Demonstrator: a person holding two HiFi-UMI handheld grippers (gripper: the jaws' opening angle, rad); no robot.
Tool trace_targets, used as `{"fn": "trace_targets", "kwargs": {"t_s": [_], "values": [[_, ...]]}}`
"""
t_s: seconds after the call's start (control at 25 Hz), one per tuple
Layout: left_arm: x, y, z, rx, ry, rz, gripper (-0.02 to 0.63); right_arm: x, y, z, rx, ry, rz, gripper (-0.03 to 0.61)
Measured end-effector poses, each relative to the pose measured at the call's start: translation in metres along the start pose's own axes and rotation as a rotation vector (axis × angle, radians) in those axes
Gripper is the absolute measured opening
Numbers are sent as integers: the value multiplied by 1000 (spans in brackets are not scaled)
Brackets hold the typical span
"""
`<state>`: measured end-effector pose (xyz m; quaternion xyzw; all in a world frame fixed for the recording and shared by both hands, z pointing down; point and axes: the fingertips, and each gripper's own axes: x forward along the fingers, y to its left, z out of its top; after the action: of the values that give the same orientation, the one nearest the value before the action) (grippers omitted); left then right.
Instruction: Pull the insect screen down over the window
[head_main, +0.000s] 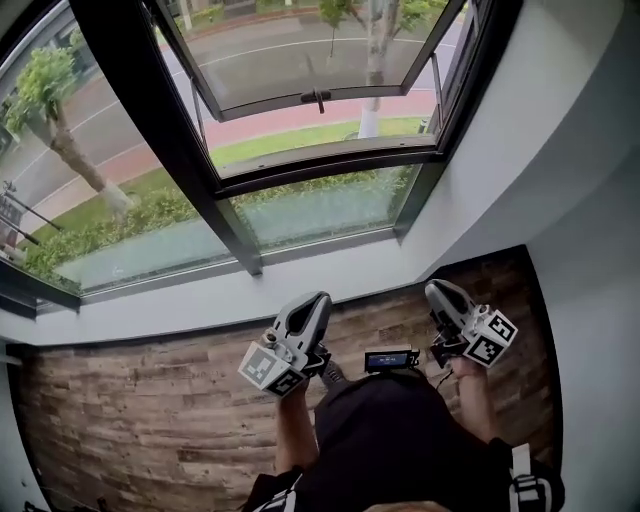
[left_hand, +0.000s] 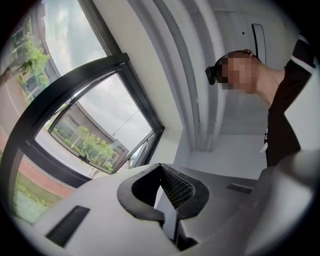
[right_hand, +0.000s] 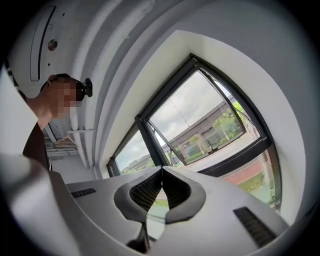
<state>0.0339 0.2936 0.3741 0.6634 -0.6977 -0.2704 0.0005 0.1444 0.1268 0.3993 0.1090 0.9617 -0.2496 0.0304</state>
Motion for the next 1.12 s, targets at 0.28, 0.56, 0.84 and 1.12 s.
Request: {"fn": "trace_targets", "kwargs": {"t_s": [0.28, 0.56, 0.84, 1.12], "values": [[16, 33, 35, -3, -28, 41, 51, 28, -6, 10, -70, 25, -26, 6], [38, 31, 67, 192, -4, 8, 126, 66, -13, 16, -144, 90, 53, 6], [110, 77, 132, 711, 101, 181, 8, 133, -69, 72, -353, 102, 185, 6], [237, 97, 216, 1256, 190, 383, 10, 178, -115, 213, -806, 41, 198, 6]]}}
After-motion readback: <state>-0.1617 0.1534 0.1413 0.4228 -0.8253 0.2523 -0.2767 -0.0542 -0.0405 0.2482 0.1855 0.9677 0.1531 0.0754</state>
